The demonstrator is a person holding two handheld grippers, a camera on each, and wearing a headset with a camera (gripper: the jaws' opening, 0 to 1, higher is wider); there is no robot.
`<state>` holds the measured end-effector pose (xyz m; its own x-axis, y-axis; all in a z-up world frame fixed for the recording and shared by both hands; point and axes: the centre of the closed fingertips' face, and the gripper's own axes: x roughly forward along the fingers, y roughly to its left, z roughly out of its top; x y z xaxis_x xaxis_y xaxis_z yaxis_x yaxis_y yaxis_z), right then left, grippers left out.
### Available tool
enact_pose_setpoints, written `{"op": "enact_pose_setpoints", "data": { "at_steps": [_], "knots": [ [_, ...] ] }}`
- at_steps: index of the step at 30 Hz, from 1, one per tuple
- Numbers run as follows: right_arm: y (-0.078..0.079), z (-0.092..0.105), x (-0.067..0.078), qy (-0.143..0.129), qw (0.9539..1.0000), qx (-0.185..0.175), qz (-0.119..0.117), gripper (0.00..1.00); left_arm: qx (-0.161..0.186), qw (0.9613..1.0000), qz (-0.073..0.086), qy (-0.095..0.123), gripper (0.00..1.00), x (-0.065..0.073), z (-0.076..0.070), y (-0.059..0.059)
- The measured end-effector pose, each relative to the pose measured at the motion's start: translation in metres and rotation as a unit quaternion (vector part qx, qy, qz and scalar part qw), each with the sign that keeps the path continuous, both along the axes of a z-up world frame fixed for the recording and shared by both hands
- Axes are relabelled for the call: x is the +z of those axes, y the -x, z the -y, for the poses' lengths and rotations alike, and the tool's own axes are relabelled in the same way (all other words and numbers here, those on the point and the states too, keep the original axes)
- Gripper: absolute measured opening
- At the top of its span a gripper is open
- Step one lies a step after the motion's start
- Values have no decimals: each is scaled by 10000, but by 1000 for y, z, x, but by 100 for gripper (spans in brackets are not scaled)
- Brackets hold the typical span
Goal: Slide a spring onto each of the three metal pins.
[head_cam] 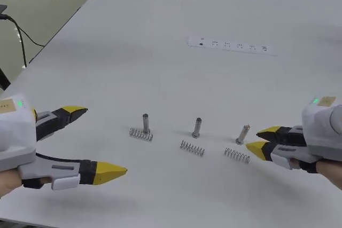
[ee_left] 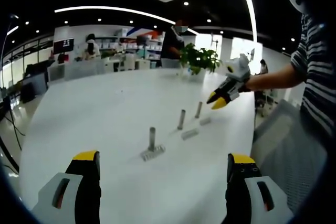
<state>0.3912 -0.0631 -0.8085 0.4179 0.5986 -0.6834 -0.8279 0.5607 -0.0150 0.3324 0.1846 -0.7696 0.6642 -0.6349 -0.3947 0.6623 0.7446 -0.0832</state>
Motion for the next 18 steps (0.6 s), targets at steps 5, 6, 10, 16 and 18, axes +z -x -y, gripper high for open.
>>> {"op": "enact_pose_setpoints", "data": {
  "at_steps": [5,6,10,16,18],
  "knots": [
    [4,-5,-4,104,9997,230,-33,19,-16,10000,-20,-25,98,-1,0,1],
    [6,-6,-7,155,9994,302,-57,19,-12,10000,-13,-24,98,0,-1,1],
    [9,-7,-14,338,9981,502,-89,19,-28,10000,-23,-27,98,0,0,1],
    [12,-9,-22,499,9961,705,-176,17,-47,10000,-35,-30,98,0,1,1],
    [12,-11,-24,565,9953,769,-184,17,-58,10000,-52,-35,98,-1,1,2]
  ]
}}
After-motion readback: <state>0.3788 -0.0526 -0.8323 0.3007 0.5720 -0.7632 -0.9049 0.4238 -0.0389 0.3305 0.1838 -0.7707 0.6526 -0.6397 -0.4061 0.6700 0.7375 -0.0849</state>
